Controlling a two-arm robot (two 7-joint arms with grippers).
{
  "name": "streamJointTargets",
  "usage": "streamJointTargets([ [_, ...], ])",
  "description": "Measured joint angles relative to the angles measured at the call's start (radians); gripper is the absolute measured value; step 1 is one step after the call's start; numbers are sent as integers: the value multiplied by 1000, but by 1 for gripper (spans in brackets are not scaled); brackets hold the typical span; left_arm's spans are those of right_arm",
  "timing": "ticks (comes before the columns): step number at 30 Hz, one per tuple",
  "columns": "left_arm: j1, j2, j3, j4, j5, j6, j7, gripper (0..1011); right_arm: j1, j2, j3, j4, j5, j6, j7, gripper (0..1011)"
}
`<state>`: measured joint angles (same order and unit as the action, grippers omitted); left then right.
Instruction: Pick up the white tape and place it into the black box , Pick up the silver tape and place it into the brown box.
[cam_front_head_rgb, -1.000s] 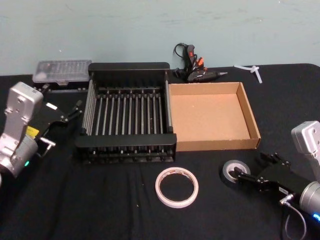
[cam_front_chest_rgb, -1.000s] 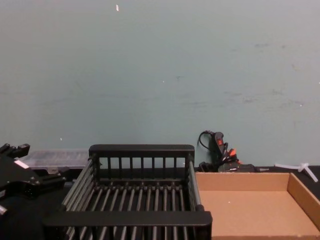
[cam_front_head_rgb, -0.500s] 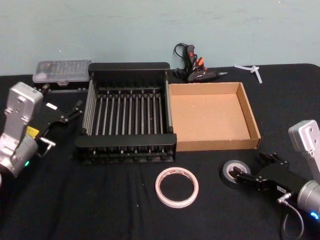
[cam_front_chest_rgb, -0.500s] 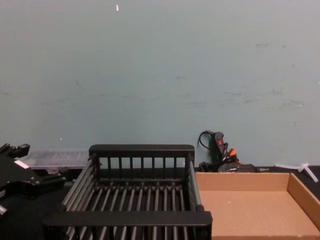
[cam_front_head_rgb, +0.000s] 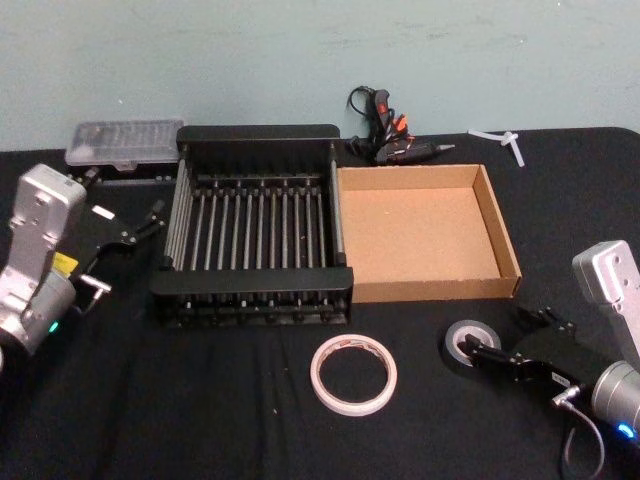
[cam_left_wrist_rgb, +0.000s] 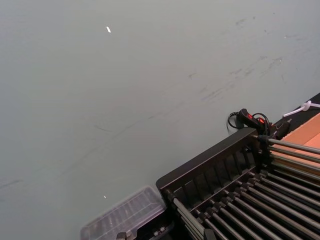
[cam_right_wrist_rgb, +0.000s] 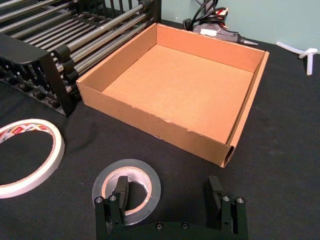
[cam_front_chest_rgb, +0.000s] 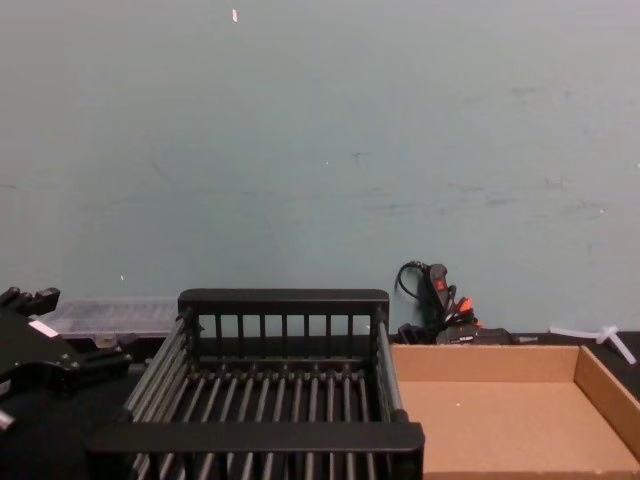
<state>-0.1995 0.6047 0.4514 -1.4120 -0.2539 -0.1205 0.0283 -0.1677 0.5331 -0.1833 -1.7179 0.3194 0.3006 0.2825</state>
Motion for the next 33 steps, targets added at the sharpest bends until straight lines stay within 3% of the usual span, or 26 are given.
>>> streamJointTargets([
  [12,0,0,0,0,0,0,0,1001,-1,1,0,0,1,-2,0,969],
  [33,0,0,0,0,0,0,0,1001,-1,2,-1,-1,3,-4,-1,358],
])
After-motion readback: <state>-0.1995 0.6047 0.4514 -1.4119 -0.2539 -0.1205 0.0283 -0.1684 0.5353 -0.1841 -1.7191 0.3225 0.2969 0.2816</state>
